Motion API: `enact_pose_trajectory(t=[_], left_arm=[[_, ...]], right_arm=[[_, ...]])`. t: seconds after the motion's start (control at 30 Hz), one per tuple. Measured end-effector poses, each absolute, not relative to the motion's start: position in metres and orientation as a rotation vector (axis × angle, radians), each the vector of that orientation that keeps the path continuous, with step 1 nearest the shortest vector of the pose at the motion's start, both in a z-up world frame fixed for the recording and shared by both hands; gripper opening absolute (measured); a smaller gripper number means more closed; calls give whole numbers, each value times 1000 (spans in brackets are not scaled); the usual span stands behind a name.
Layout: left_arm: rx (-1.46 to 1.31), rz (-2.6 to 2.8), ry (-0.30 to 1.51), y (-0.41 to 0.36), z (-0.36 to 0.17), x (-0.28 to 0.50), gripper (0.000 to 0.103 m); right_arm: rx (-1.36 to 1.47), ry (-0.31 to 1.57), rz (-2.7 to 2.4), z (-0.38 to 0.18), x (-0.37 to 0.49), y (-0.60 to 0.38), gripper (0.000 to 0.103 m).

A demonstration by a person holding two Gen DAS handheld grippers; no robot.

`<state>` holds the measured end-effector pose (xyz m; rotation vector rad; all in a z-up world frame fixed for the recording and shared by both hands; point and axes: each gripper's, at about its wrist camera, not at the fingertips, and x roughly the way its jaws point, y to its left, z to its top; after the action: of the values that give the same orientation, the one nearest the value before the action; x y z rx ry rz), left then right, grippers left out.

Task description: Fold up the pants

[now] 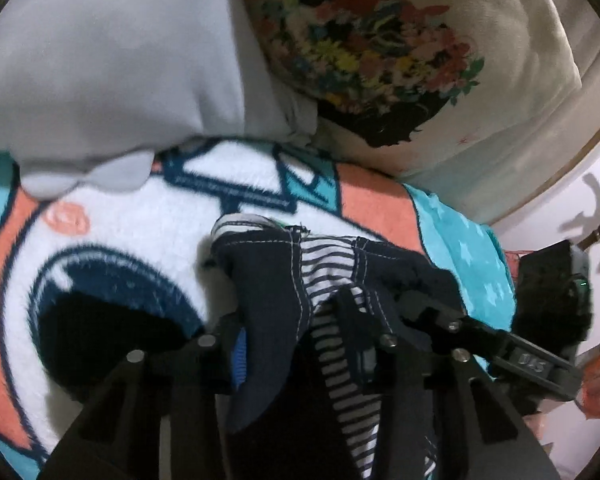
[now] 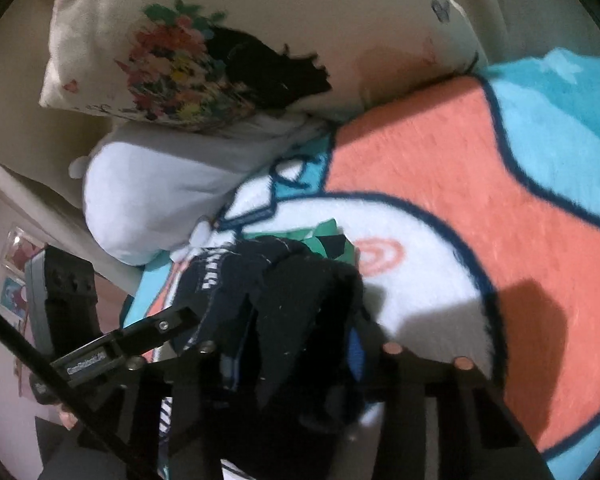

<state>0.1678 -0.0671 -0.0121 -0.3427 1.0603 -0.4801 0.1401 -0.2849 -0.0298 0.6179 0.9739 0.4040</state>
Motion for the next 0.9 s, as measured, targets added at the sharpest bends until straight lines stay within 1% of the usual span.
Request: enact_pose_trajectory(t=[0.13,0.23,0.3,0.33,0.37,0.4,0.47,0.5,0.53,0.6,0.7,0.73,0.77,0.8,0.9], left_arm=[[-335,-479,1057,-74,-6,181,36],[-312,-443,1063,-77,-11,193,37],[-255,-380,1047,-80,-14,195,46],[-226,-353,1038,-81,-15,195,51],[-194,-325,1033,-81,-15,194,58],[-190,-317,1031,-79,-13,192,59],[-192,-321,1023,-75,-5,186,59],[-187,-317,1012,-72,1,180,61],[-180,-306,997,-69,8,174,62],[-155,-245,954,-61,21,158,70],[-144,-177,902,-48,37,132,75],[-147,-164,886,-43,41,122,77],[-151,-151,874,-39,44,113,80],[-157,-133,863,-32,47,102,81],[-162,-92,843,-19,50,77,81]], right_arm=[[601,921,411,-11,145,-286,38],[587,923,390,-12,157,-288,38],[596,945,364,-24,164,-291,39],[599,955,350,-30,167,-293,44],[602,966,329,-35,169,-295,48],[612,971,315,-39,168,-299,52],[631,964,313,-38,166,-301,52],[617,949,293,-31,164,-301,53],[594,919,266,-22,158,-302,55],[536,830,234,2,143,-301,57],[512,731,280,29,121,-292,67],[518,720,312,33,116,-287,69],[527,721,346,33,111,-282,69],[535,732,371,30,108,-276,69],[509,804,369,12,105,-258,69]])
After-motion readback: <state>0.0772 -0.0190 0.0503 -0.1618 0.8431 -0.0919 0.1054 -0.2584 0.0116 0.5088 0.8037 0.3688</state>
